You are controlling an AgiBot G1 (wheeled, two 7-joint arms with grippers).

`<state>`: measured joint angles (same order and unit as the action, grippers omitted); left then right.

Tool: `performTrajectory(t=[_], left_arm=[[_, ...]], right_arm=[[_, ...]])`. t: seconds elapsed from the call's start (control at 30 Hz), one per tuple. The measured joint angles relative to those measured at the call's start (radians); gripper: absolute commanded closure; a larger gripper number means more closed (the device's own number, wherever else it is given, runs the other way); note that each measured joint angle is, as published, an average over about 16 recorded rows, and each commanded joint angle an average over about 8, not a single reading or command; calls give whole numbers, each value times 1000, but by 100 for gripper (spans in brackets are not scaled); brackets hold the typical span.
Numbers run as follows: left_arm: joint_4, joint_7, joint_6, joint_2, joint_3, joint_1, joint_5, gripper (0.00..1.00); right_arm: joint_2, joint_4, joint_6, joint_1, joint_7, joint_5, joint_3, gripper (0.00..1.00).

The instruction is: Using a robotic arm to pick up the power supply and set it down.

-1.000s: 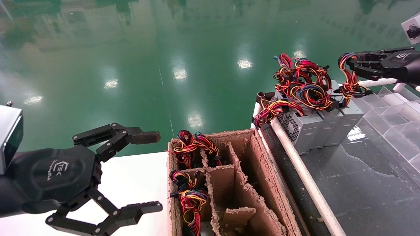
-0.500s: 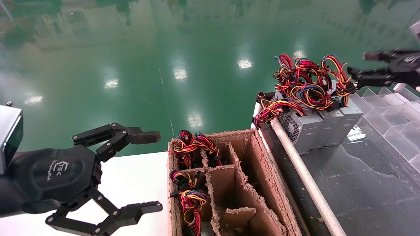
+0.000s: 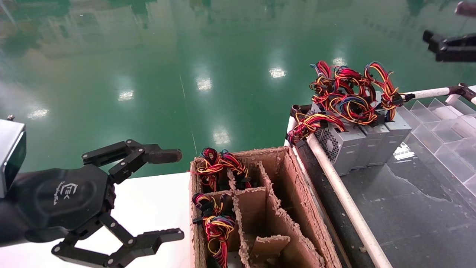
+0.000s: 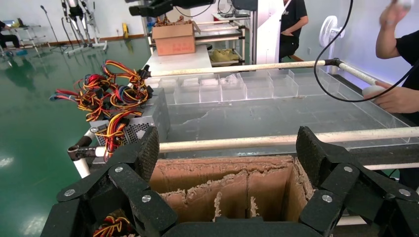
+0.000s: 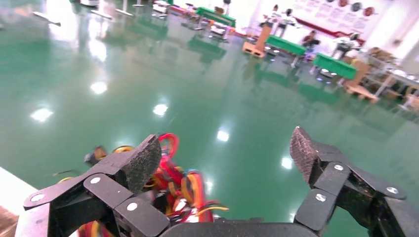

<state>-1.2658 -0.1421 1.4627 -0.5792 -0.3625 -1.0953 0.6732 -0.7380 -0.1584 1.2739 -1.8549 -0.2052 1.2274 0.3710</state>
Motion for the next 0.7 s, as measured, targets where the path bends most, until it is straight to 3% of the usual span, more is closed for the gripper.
performTrajectory(t=[0.7], left_arm=[[0,0,0,0,0,0,0,0]], right_arm=[[50,-440,87,305,154,-194,-36,0]])
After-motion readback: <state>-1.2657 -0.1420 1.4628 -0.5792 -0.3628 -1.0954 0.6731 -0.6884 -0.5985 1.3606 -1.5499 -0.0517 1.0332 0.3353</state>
